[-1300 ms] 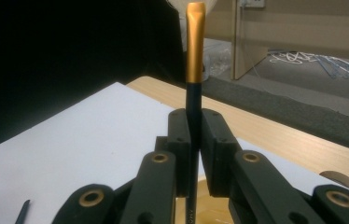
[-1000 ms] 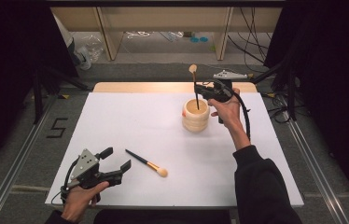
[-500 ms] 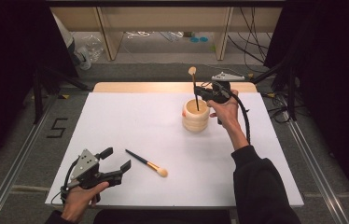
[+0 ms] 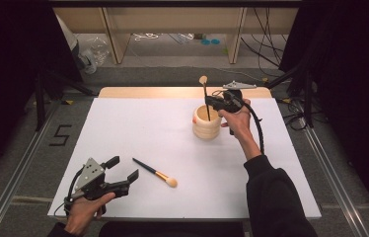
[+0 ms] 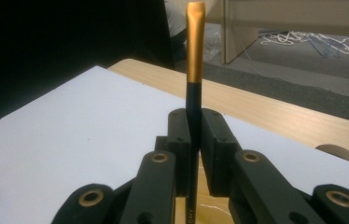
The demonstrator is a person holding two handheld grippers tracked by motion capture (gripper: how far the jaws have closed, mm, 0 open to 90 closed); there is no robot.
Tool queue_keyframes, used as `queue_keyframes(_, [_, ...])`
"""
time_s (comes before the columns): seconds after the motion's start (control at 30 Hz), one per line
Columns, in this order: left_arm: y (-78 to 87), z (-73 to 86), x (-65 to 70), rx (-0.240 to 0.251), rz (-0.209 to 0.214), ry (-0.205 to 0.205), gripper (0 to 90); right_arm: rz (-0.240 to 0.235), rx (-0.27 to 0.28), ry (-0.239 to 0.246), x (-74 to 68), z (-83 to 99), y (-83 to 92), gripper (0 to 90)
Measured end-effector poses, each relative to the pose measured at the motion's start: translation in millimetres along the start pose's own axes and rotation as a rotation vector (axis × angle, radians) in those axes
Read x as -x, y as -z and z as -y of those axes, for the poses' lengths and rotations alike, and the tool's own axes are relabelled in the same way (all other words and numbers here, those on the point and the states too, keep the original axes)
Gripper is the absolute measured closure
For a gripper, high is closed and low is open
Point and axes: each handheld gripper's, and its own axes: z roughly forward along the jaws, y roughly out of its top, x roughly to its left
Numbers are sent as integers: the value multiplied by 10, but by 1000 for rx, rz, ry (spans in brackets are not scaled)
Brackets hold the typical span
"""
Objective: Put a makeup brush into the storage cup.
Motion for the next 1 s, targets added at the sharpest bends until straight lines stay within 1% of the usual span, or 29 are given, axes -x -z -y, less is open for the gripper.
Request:
queue_keyframes(0.07, [0,0,-1,0,0,1,163,4,1,14,18,26,-12,829])
queue_keyframes(0.1, [0,0,-1,0,0,1,163,5,-2,5,15,36,-18,829])
queue_keyframes(0.17, [0,0,-1,0,0,3,163,7,-8,11,20,55,-26,829])
queue_keyframes(0.2, [0,-1,-1,0,0,2,163,9,-21,0,12,60,-27,829])
queue_keyframes(0.3, [0,1,-2,-2,-1,2,163,9,-23,13,15,82,-37,829])
queue_keyframes(0.47, [0,1,-1,-2,0,2,164,9,-29,13,7,123,-50,828])
queue_keyframes(0.5, [0,1,-1,-1,-1,4,163,5,-45,8,7,132,-46,828])
queue_keyframes(0.53, [0,0,-1,0,-1,4,164,11,-46,15,11,148,-56,828])
queue_keyframes(0.57, [0,0,0,0,0,4,164,6,-56,7,12,159,-53,828])
queue_keyframes(0.63, [1,1,0,-2,0,3,163,9,-53,13,28,179,-57,826])
queue_keyframes(0.67, [1,0,0,-1,0,4,163,-3,-57,8,34,186,-60,823])
queue_keyframes(0.7, [1,-1,-1,0,0,5,163,-20,-70,3,38,190,-61,814])
queue_keyframes(0.73, [0,-1,-1,0,0,5,163,-16,-65,9,42,198,-64,791])
queue_keyframes(0.77, [0,-1,-1,0,0,5,164,-13,-72,3,39,198,-59,763])
queue_keyframes(0.83, [0,0,0,-1,-3,3,164,-6,-62,3,43,197,-59,722])
queue_keyframes(0.87, [2,-3,-5,0,-3,1,164,-4,-63,6,43,189,-48,698])
queue_keyframes(0.9, [1,-3,-6,1,-4,2,164,-4,-67,-1,37,178,-35,663])
queue_keyframes(0.97, [0,-1,-7,-1,-3,2,164,18,-60,-5,33,162,-13,596])
queue_keyframes(1.0, [1,0,-5,-1,-2,4,164,20,-57,-7,33,156,2,572])
